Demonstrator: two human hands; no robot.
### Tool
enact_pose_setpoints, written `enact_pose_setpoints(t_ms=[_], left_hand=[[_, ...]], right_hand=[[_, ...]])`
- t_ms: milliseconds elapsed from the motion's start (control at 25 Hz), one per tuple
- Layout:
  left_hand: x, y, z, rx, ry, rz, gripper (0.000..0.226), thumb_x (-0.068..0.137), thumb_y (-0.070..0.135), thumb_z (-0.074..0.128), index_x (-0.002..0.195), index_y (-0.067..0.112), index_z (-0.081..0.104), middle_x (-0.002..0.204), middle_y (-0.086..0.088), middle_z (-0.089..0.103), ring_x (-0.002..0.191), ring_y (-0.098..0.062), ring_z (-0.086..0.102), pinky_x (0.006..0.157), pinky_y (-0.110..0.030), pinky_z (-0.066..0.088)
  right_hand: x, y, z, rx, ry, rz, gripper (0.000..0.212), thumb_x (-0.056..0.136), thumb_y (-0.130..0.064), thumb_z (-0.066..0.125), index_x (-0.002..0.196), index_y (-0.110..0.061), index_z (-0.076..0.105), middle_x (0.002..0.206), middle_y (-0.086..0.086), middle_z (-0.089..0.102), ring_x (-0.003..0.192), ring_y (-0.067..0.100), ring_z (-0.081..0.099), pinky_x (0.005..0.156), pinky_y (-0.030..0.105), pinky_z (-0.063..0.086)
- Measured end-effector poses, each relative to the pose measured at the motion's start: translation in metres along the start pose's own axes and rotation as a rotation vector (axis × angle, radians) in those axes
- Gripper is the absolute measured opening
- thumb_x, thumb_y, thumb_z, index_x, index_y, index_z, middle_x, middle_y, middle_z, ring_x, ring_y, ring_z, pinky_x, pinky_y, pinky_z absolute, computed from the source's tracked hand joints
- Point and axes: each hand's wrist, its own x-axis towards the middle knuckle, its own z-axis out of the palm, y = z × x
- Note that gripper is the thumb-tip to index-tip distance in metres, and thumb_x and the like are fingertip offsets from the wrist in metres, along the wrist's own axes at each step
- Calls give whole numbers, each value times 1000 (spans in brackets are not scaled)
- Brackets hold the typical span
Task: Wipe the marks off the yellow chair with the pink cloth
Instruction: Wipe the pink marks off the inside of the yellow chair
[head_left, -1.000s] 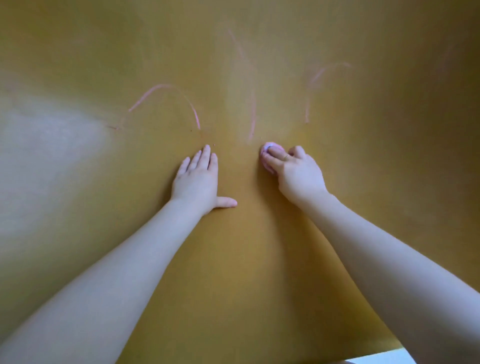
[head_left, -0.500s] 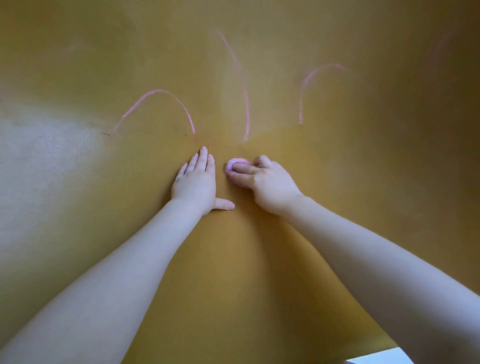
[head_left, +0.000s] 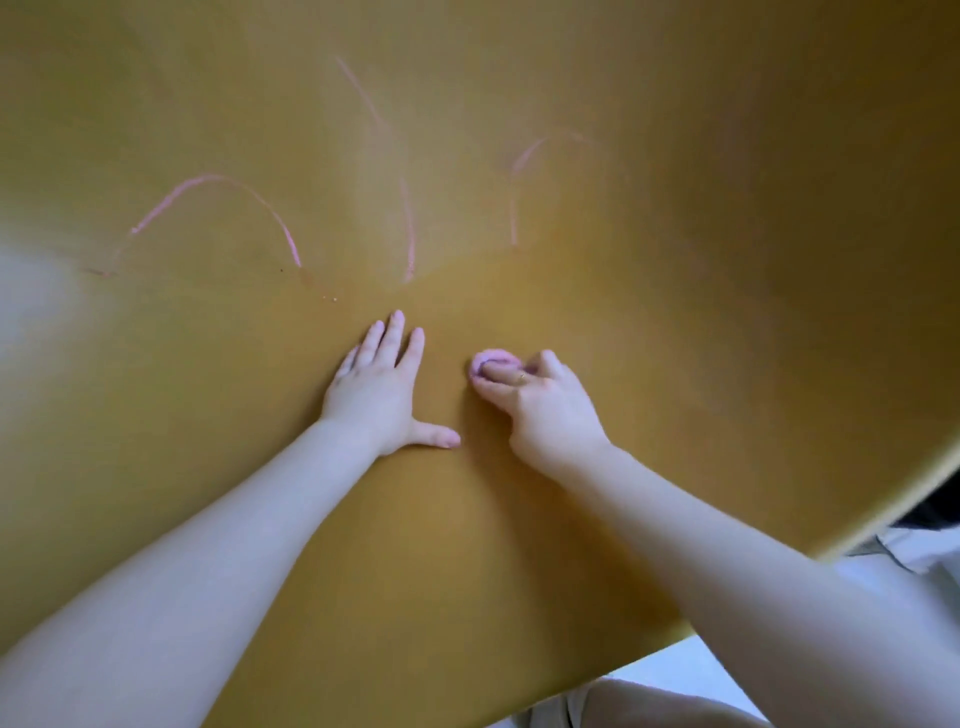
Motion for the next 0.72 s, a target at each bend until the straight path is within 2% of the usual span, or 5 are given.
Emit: enact_pose_setpoints(t_ms=[160,280,400,560,720], left_hand=[[-4,8,-8,28,-66,-9,119,69,71,59,150,17,-10,154,-3,-27,146,-22,-12,118,-39,5],[-15,25,-7,72,10,212,101,78,65,54,150,24,-3,155,1,-24,146,-18,-6,118,-36,5],[-32,47,7,49,-52,404,96,78,67,51,150,28,0,157,2,-17,146,-16,-4,118,-33,2],[-33,55,18,18,-120,353,110,68,71,60,150,30,-1,158,1,-16,146,-18,-7,118,-35,5],[-35,64,11,-9,-172,319,109,69,63,66,150,29,0,158,-1,-14,146,-21,-5,118,-36,11]], right_hand=[[-51,4,-22,16,-297,-184,42,76,-4,30,96,-25,61,113,-18,61,82,26,44,76,36,40],[-58,56,-67,-211,-213,39,24,75,-7,27,72,-25,43,104,-20,59,76,21,33,65,33,34],[-72,92,-100,-307,-38,369,20,70,-1,42,64,-18,51,101,-13,62,75,22,32,62,30,23],[-99,30,-45,-136,-5,278,23,57,-8,32,63,-21,50,90,-5,67,65,24,41,68,34,28],[-113,-36,-18,24,-49,193,33,61,-5,34,72,-20,60,93,-12,68,66,21,31,64,37,38]])
